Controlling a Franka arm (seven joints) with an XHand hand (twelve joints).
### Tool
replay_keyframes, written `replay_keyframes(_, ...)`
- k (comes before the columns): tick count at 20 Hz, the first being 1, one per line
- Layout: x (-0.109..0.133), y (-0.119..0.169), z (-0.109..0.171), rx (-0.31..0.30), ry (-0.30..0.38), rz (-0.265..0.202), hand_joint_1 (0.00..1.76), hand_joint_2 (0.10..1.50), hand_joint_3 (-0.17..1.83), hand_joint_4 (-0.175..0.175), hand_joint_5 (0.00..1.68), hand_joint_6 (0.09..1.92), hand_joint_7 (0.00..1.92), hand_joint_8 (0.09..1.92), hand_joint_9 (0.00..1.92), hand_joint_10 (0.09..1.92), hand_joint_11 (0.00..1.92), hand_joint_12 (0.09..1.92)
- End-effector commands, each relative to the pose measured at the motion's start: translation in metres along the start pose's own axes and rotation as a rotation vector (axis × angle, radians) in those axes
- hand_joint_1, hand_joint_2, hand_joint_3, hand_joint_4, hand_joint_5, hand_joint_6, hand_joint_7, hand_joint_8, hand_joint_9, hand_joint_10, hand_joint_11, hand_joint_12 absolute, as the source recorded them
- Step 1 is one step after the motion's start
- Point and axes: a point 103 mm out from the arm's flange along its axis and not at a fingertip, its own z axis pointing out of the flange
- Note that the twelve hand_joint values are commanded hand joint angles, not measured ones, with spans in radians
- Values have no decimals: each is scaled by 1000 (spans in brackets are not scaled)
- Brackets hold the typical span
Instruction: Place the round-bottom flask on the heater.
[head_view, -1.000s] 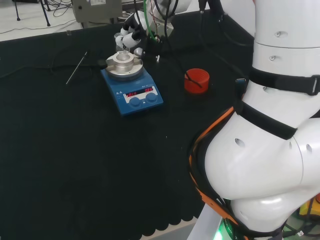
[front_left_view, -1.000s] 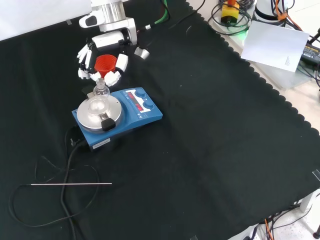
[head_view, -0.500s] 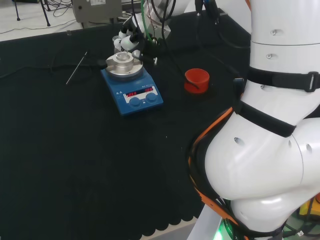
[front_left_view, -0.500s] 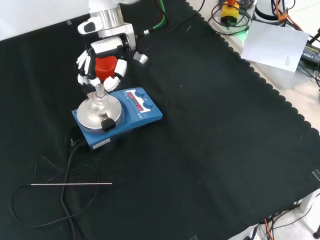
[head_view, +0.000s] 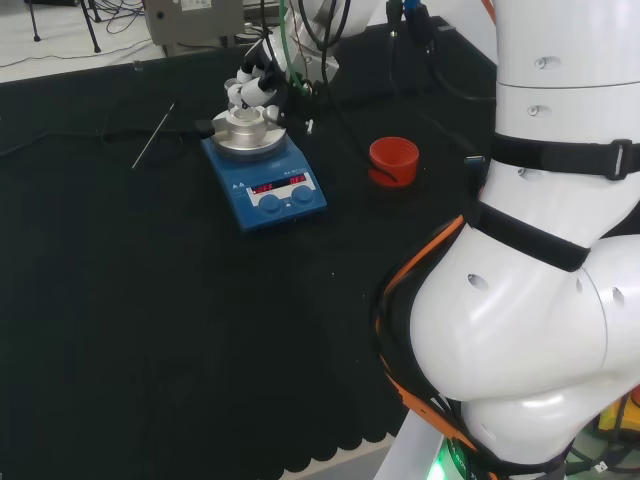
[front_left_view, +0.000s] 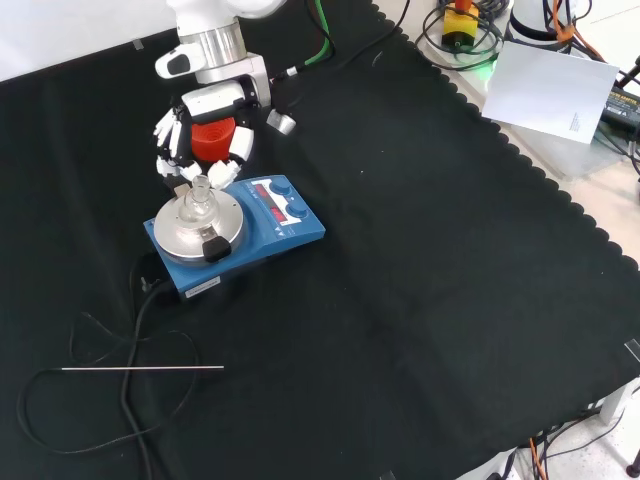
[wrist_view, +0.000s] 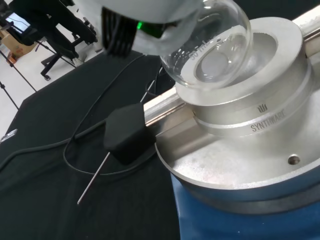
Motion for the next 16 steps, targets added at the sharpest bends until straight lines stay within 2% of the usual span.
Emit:
replay_keyframes(1,-7,1,4,5,-2,11,1095,670,739,175,1156,912,720,590,880,521,526,1264)
replay_keyframes(7,-8,2,6,2,-11,13,1096,670,739,175,1157,912,720,590,880,520,526,1264)
replay_keyframes(16,-9,2,-1,0,19,12,1084,713,678,175,1129,928,706,594,873,523,525,1265)
